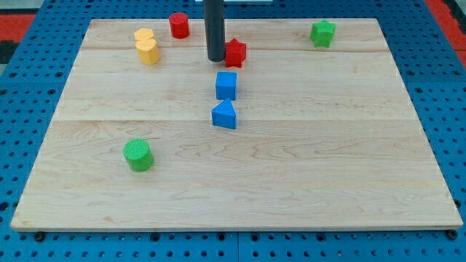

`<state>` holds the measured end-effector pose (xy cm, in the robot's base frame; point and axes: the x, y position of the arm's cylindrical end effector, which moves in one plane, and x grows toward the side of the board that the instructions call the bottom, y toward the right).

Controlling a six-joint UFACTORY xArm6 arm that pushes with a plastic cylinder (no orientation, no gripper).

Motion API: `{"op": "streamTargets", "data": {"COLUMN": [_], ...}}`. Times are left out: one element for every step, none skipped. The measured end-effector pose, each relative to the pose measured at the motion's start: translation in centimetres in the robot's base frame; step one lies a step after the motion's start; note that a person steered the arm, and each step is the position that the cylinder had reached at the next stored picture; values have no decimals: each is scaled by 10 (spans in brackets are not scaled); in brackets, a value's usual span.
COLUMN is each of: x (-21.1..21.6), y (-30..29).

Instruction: Move the red circle at the top center of the board

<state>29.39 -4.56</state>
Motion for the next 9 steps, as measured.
{"op": "streamTargets", "data": {"x": [-26,-58,-71,-91,-86,-81,-81,-81,-81], "y": [-86,-83,-152,-123,-88,-55,-14,21,-31]}}
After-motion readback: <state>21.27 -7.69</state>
